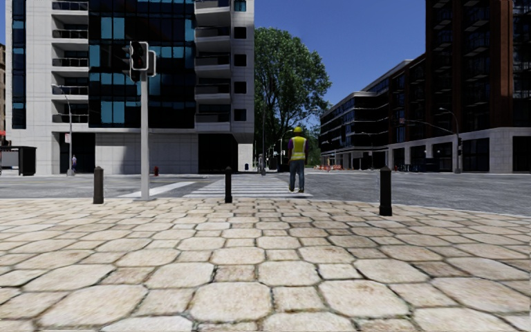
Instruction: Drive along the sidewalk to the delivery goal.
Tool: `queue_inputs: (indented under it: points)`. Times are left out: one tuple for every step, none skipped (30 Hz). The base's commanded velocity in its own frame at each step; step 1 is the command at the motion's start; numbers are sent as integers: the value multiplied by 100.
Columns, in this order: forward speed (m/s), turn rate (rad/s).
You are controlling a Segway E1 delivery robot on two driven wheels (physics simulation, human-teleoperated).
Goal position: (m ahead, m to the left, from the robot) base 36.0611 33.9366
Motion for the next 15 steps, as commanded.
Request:
queue_inputs:
  points:
    - [178, 0]
    - [178, -6]
    - [177, -20]
    - [177, -20]
    - [174, -25]
    - [165, -27]
    - [157, -27]
    - [154, -27]
    - [153, -27]
    - [153, -27]
    - [153, -27]
    - [153, -27]
    - [153, -27]
    - [153, -27]
    - [153, -27]
